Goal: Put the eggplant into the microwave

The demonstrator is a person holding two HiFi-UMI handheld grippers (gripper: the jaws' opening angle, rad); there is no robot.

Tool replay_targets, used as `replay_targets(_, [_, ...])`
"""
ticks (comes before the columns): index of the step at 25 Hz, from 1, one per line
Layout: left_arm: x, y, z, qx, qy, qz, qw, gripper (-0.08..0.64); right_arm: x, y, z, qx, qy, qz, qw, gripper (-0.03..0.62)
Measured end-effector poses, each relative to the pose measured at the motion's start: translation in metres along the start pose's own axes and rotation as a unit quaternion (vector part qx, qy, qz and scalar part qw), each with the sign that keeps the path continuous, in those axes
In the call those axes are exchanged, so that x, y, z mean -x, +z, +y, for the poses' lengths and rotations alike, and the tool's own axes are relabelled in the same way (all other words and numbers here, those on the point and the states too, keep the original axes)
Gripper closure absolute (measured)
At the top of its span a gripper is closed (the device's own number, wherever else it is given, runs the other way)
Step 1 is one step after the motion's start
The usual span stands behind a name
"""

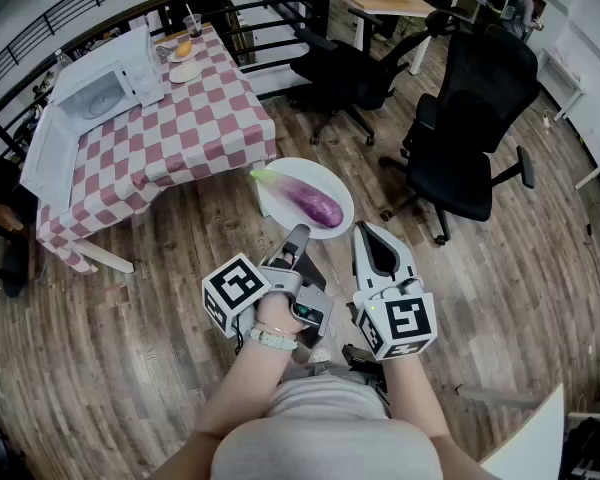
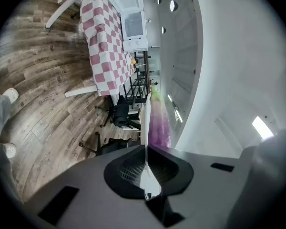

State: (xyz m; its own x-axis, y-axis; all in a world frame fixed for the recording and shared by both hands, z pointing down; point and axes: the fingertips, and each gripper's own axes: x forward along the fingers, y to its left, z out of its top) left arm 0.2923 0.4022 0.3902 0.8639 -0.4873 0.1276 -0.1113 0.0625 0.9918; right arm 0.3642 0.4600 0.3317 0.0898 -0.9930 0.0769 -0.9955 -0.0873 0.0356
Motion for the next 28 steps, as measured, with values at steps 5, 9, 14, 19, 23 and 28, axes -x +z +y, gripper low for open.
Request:
replay_targets(5, [0.003,0.001,-0.002,-0.004,0.003,0.003,1.0000,0.543,-0.002,0.002,0.002,-0.002,-0.009,-0.001,1.000,0.569])
replay_targets(9, [0.006,0.011,-0.001,-0.006,0.000,0.005,1.0000,0.543,-0.009,0.003,0.010,0.001,-0.013,0.000,1.000,0.569])
replay_targets(14, [0.007,0.035,-0.004,-0.007,-0.004,0.006,1.0000,0.543,-0.026,0.001,0.025,0.001,-0.016,0.007,1.000,0.569])
replay_targets(19, [0.005,0.069,-0.002,-0.007,0.000,0.003,1.0000,0.543,-0.052,0.003,0.039,-0.032,-0.017,-0.004,0.999,0.569])
replay_targets(23, [0.006,0.097,-0.001,-0.002,-0.002,-0.008,1.0000,0.543,-0.073,0.007,0.055,-0.018,-0.011,-0.004,1.000,0.569])
replay_targets(28, [0.004,0.125,0.005,0.005,-0.003,-0.009,0.9999,0.543,-0.095,0.002,0.072,-0.013,-0.002,0.002,1.000,0.569])
